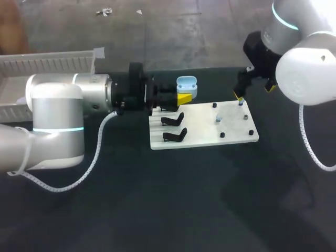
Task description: Pick up each earbud case from the left stands, insert the matching earbuds, close the lid, and place the case in the box.
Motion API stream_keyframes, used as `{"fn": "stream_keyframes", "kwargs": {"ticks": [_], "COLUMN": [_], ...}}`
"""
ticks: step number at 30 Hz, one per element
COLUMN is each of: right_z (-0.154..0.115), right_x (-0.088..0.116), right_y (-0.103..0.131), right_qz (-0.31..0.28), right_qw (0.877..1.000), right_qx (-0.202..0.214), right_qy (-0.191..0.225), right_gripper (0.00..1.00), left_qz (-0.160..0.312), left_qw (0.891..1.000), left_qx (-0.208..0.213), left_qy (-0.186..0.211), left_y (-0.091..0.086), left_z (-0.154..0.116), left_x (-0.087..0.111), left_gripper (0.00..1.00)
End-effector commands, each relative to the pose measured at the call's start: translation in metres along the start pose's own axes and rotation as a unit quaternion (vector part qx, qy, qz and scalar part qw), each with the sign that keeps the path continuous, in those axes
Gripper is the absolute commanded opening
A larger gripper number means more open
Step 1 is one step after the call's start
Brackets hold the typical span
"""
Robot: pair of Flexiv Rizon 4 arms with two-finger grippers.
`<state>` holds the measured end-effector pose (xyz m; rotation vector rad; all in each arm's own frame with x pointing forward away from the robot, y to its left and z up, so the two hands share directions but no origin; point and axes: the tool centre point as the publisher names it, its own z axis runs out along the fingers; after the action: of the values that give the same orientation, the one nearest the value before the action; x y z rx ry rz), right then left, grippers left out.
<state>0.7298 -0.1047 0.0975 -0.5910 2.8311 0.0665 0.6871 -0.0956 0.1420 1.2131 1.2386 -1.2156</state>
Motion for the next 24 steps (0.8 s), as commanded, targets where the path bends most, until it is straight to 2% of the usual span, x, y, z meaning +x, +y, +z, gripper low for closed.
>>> {"fn": "stream_keyframes", "kwargs": {"ticks": [1,6,14,17,19,24], "right_z": [0.011,0.021,0.036,0.041,0.043,0.049], "right_x": [-0.006,-0.009,-0.017,-0.019,-0.020,-0.022], "right_y": [0.002,0.001,0.004,0.003,0.002,0.003], "right_qz": [0.000,-0.009,-0.021,-0.024,-0.026,-0.032], "right_qw": [1.000,0.998,0.997,0.996,0.995,0.992], "right_qx": [0.017,0.049,0.060,0.063,0.071,0.084], "right_qy": [0.008,0.028,0.051,0.060,0.067,0.087], "right_gripper": [1.00,1.00,1.00,0.97,0.91,0.91], "left_qz": [0.000,0.000,0.000,0.000,0.000,0.000], "left_qw": [1.000,1.000,1.000,1.000,1.000,1.000], "left_qx": [-0.001,-0.001,-0.001,-0.001,-0.001,-0.001], "left_qy": [0.000,0.000,0.000,0.000,0.000,0.000], "left_y": [0.000,0.000,0.000,0.000,0.000,0.000], "left_z": [0.000,0.000,0.000,0.000,0.000,0.000], "left_x": [-0.001,-0.001,-0.001,-0.001,-0.001,-0.001], "left_gripper": [0.00,0.00,0.00,0.00,0.00,0.00]}}
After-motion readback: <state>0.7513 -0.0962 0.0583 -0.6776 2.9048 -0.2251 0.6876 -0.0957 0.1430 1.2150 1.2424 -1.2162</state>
